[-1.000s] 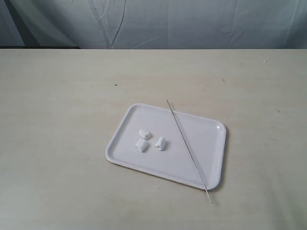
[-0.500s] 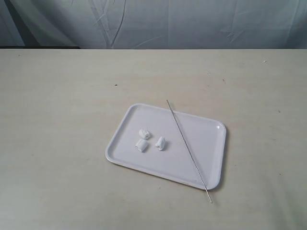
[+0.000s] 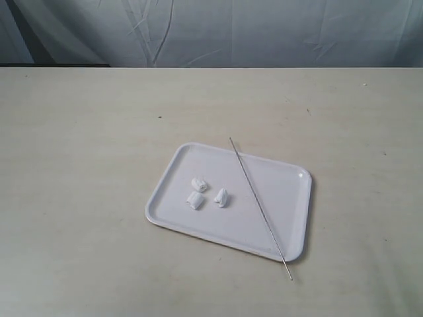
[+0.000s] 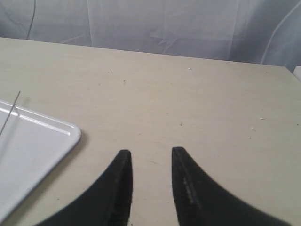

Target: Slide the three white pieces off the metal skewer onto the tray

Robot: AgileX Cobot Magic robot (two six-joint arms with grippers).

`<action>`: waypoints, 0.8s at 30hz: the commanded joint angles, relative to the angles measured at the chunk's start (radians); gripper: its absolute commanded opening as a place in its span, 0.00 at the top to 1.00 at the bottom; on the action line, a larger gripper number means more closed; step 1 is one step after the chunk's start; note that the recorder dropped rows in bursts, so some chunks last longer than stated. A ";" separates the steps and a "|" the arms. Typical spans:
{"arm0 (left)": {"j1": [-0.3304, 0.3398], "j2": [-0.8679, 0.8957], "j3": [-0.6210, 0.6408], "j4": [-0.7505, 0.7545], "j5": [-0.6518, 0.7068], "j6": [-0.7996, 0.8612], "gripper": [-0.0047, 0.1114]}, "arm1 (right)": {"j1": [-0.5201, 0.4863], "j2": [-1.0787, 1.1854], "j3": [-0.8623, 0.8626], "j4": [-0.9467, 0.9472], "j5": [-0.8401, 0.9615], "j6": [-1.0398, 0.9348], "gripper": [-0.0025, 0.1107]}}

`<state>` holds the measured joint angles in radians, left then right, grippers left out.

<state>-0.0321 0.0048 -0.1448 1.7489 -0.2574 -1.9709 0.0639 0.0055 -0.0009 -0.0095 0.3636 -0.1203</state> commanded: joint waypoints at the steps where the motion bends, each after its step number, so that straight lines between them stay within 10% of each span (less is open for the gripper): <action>1: -0.001 -0.005 0.024 -0.276 0.257 0.215 0.96 | -0.005 -0.006 0.001 -0.003 -0.004 -0.004 0.72; 5: -0.001 -0.005 0.077 -1.303 0.326 1.492 0.96 | -0.005 -0.006 0.001 -0.003 -0.004 -0.004 0.72; 7: -0.001 -0.005 0.099 -1.482 0.400 1.696 0.96 | -0.005 -0.006 0.001 -0.003 -0.002 -0.004 0.72; 24: -0.001 -0.005 0.145 -1.827 0.508 2.069 0.96 | -0.005 -0.006 0.001 -0.003 -0.004 -0.004 0.72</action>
<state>-0.0321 0.0048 -0.0051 -0.0780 0.2390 0.1021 0.0639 0.0055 -0.0009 -0.0095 0.3636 -0.1203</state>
